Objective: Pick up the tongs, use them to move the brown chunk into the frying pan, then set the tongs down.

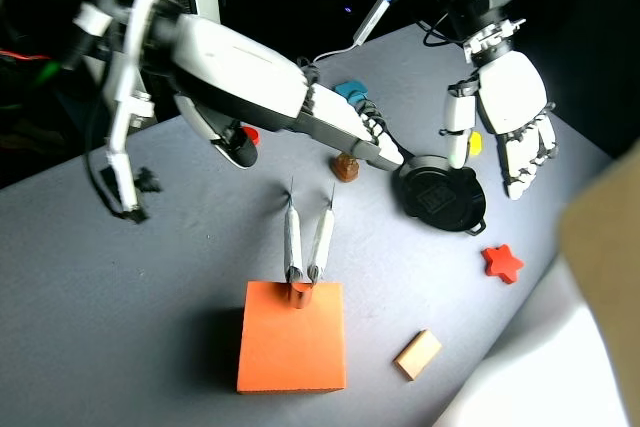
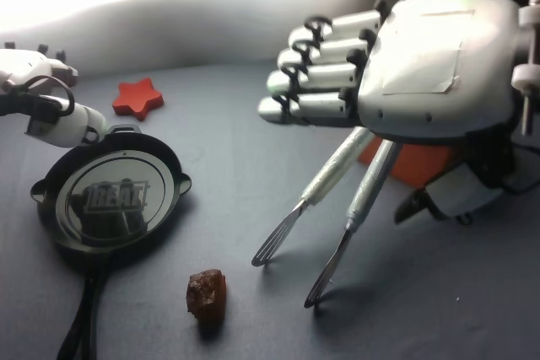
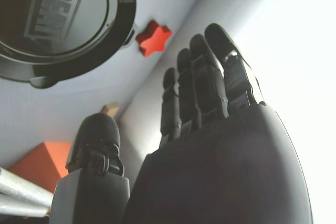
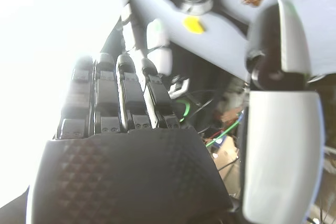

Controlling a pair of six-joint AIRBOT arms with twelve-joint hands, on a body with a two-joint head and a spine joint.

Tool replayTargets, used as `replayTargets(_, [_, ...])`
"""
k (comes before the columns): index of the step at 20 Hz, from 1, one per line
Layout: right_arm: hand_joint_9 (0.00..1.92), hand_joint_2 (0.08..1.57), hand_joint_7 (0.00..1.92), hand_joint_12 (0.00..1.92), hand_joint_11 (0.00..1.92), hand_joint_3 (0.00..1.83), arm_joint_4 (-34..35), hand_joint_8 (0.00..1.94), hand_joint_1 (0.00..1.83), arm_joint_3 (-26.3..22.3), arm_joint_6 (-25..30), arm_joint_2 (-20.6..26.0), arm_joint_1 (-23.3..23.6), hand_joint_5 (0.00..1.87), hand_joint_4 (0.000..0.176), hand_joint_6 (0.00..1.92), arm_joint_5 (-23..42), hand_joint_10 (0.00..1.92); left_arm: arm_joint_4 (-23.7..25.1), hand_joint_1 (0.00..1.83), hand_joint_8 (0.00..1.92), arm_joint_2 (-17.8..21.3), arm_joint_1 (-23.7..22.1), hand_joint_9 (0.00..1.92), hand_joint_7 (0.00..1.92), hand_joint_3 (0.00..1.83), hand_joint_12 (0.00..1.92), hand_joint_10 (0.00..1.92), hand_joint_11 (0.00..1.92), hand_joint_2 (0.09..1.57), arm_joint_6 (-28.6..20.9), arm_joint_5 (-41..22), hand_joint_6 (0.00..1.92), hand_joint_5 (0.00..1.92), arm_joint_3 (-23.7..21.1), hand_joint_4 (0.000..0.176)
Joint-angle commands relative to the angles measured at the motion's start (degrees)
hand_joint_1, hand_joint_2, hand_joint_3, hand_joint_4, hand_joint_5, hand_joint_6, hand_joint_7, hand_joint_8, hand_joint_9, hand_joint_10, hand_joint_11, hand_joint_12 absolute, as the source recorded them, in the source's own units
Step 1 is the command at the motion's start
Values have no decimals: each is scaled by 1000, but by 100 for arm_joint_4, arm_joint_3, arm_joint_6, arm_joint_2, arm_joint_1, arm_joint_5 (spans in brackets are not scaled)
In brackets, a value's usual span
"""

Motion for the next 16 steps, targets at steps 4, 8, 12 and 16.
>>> replayTargets(4, [0, 901, 0, 0, 0, 0, -2972, 0, 853, 179, 2669, -303, 153, 0, 0, 0, -125, 0, 243, 107, 2, 6, -79, 222, 223, 0, 596, 2, 0, 1357, 13, 8, 4, 181, 34, 0])
replayTargets(8, [0, 910, 0, 0, 0, 0, -4135, 0, 908, 370, 3692, -757, 144, 0, 0, 0, -503, 0, 199, 27, 1, 9, -58, 120, 140, 0, 407, 1, 0, 1310, 78, 7, 1, 130, 63, 0])
replayTargets(12, [0, 893, 0, 0, 0, 0, -4244, 0, 890, 732, 3753, -1177, 74, 0, 0, 0, -652, 0, 129, 0, 2, 6, 24, 97, 102, 0, 264, 1, 0, 1271, 78, 12, 2, 78, 119, 0])
replayTargets(16, [0, 910, 0, 0, 0, 0, -4248, 0, 844, 1005, 3882, -1498, -56, 0, 0, 0, -926, 0, 77, 0, 3, 0, -36, 68, 78, 0, 185, 1, 0, 1262, 78, 12, 1, 29, 54, 0])
